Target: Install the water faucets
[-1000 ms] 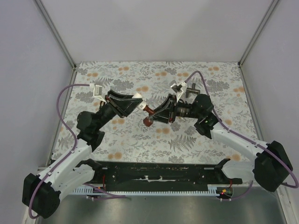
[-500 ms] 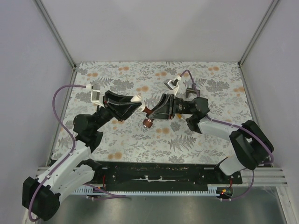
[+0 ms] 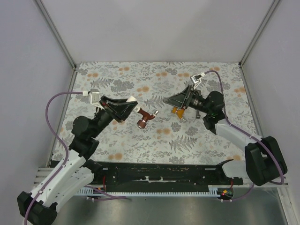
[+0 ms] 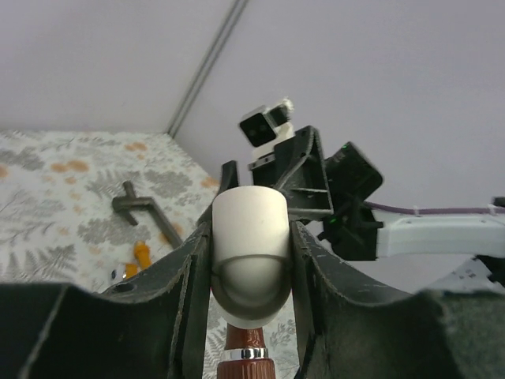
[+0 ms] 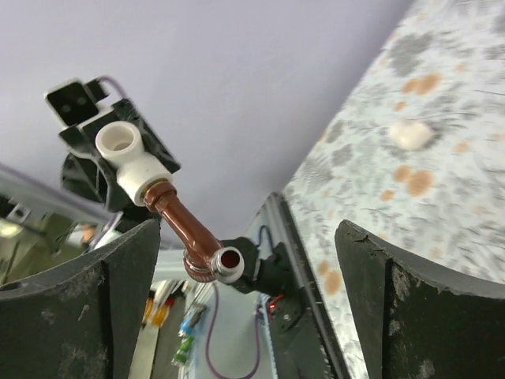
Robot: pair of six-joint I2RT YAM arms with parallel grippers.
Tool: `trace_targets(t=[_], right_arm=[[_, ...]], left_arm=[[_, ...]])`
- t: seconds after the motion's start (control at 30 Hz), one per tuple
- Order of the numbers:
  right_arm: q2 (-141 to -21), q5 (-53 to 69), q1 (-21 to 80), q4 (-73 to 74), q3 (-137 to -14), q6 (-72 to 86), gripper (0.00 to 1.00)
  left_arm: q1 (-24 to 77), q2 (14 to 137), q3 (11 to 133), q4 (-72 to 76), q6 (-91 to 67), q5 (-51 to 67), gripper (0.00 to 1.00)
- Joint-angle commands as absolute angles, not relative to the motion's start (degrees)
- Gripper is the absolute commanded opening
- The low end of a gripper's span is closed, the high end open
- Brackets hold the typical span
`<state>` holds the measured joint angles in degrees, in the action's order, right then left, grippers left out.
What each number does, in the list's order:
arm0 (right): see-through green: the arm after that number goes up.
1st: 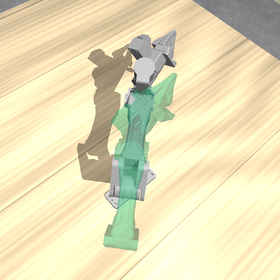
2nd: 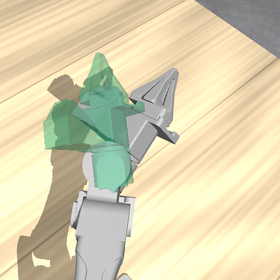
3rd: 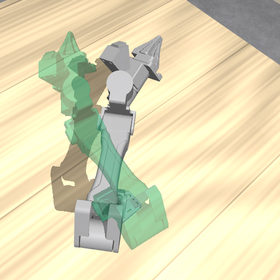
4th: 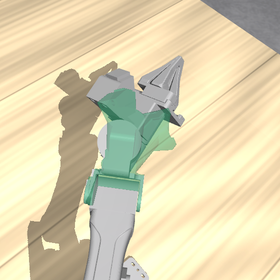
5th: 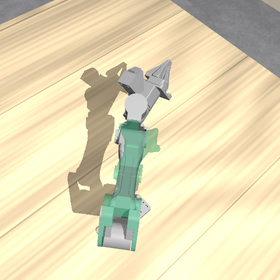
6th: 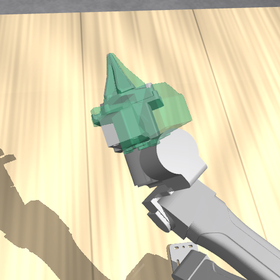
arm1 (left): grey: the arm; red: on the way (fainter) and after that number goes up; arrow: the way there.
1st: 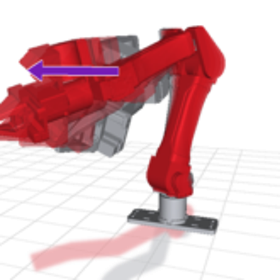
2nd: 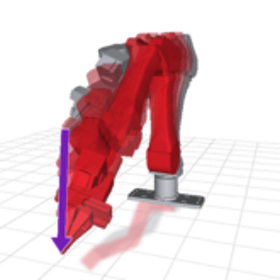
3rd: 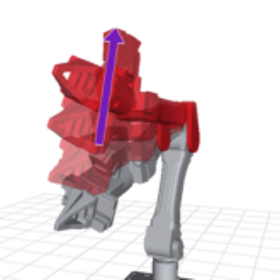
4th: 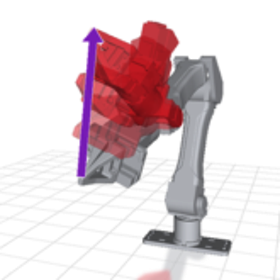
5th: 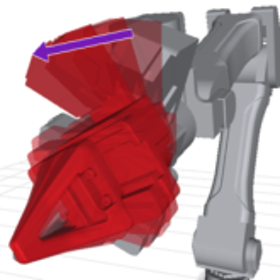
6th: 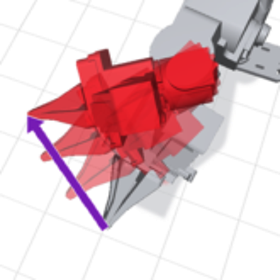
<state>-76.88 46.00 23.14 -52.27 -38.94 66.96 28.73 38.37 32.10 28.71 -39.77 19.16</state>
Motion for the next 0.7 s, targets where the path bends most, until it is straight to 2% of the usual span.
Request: trace_targets(t=[0.0, 0.1, 0.2, 0.43, 0.53, 0.67], right_arm=[[-70.33, 40.45, 18.64, -26.63, -38.58, 52.51, 0.98], [-65.58, 27.64, 18.02, -18.82, -39.46, 46.49, 0.98], [-59.61, 22.86, 16.61, -4.18, -41.22, 39.86, 0.98], [-51.34, 17.24, 16.52, -13.62, -33.58, 31.91, 0.98], [-50.27, 19.86, 16.44, -7.68, -36.19, 24.01, 0.98], [-51.42, 31.26, 16.7, -3.07, -41.57, 14.52, 0.98]], left_arm=[[28.65, 36.83, 36.38, 17.6, -36.92, 8.18, 0.02], [28.65, 37.09, 38.32, 12.93, -36.39, 5.89, 0.02], [28.65, 37.44, 38.41, 12.04, -37.09, 5.1, 0.02], [28.57, 38.85, 38.59, 9.06, -44.72, 0.44, 0.02], [28.56, 39.55, 37.88, 8.61, -51.13, -1.3, 0.02], [28.65, 40.08, 37.26, 8.88, -56.51, -1.76, 0.02]])
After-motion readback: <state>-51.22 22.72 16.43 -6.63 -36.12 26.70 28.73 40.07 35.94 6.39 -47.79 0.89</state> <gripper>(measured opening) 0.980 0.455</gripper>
